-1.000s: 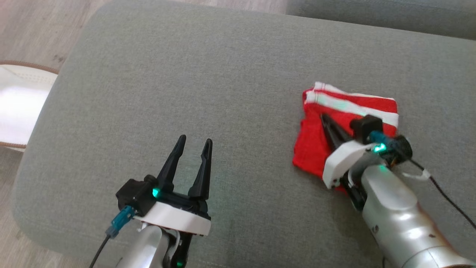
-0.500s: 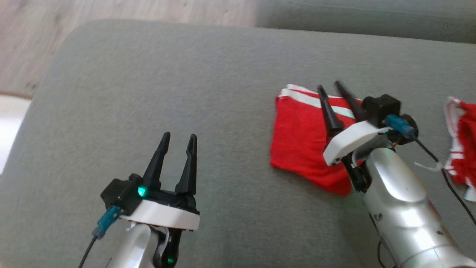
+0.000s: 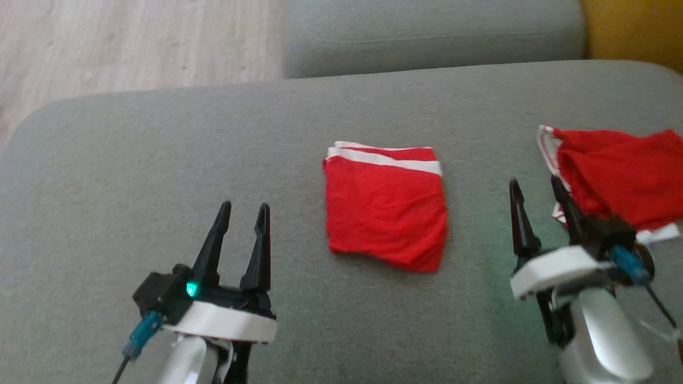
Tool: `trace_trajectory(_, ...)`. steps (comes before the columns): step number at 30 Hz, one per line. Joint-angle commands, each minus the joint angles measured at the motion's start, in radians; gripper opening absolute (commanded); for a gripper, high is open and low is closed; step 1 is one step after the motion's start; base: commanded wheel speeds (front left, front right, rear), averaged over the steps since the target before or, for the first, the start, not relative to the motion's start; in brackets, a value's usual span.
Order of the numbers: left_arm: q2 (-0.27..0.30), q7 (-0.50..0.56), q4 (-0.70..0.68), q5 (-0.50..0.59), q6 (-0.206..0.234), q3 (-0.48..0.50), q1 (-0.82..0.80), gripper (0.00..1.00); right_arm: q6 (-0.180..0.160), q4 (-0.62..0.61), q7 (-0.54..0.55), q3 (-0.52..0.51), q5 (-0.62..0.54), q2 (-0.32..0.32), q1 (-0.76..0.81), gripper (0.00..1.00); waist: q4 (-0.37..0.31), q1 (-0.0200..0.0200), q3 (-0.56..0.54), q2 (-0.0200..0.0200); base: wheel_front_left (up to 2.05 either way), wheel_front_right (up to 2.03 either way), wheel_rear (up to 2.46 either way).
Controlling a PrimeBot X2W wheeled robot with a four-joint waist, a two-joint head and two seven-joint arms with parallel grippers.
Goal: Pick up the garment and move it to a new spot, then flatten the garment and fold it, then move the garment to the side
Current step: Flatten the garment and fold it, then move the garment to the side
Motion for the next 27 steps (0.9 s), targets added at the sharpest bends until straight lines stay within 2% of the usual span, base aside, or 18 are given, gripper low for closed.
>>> trace_trajectory(1, 0.009, -0.01, -0.025, 0.006, 0.002, 0.038, -0.01, 1.0, -0.001, -0.045, -0.011, 0.022, 0.004, 0.011, -0.008, 1.0, -0.02, 0.0001, -0.013, 0.0, 0.0, 0.0, 0.0)
trace_trajectory(8, 0.006, -0.01, -0.003, 0.007, 0.002, 0.042, 0.019, 1.0, -0.001, -0.106, -0.011, 0.019, 0.031, 0.012, 0.104, 1.0, -0.045, 0.0001, -0.032, 0.0, 0.0, 0.0, 0.0)
trace_trajectory(14, 0.005, -0.01, 0.003, 0.011, 0.002, 0.048, 0.028, 1.0, -0.001, -0.12, -0.011, 0.029, 0.044, 0.012, 0.126, 1.0, -0.046, 0.0001, -0.033, 0.0, 0.0, 0.0, 0.0)
trace_trajectory(21, 0.01, -0.01, -0.002, 0.013, 0.002, 0.025, 0.002, 1.0, -0.001, -0.101, -0.011, 0.034, 0.037, 0.012, 0.082, 1.0, -0.004, 0.0001, 0.017, 0.0, 0.0, 0.0, 0.0)
trace_trajectory(27, 0.01, -0.01, 0.004, 0.009, 0.002, 0.002, -0.024, 1.0, -0.001, -0.027, -0.011, 0.06, 0.037, 0.012, 0.006, 1.0, 0.043, 0.0001, 0.063, 0.0, 0.0, 0.0, 0.0)
